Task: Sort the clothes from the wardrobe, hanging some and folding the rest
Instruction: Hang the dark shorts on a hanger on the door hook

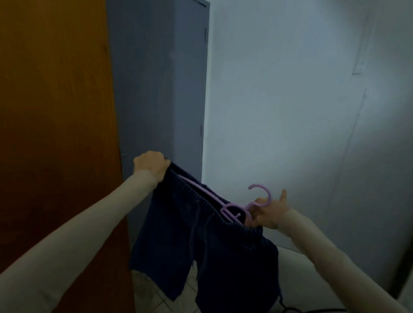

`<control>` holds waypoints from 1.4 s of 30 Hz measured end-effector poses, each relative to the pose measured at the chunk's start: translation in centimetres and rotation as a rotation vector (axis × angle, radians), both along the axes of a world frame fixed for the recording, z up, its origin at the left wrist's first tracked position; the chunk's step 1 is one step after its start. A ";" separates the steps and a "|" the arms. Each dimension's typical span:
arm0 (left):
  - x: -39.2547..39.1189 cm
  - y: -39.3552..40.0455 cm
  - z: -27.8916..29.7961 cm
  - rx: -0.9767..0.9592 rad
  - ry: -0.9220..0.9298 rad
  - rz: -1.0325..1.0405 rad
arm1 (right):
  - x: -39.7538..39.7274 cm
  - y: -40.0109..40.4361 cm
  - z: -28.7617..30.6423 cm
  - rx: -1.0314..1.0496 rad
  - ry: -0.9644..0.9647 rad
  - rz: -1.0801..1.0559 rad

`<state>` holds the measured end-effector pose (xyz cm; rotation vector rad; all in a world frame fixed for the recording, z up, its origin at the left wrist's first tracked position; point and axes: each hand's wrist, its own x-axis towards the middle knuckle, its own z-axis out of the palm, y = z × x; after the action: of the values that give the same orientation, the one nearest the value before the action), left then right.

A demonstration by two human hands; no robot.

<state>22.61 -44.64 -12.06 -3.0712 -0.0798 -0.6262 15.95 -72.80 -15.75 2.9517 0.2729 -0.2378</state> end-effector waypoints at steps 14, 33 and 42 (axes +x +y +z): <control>-0.9 -5.2 -0.2 0.460 -0.066 -0.050 | -0.1 3.0 -1.0 -0.220 0.096 -0.048; 0.1 -4.8 -3.5 0.042 -0.067 -0.217 | 2.3 1.4 -3.6 0.695 -0.439 0.086; -0.1 -7.3 -8.6 -0.156 0.349 -0.629 | 2.7 0.5 -4.0 0.869 -0.550 0.208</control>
<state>22.56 -51.93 -20.64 -3.2784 0.9001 -0.0635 18.67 -72.34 -19.74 3.5679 0.7455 0.9365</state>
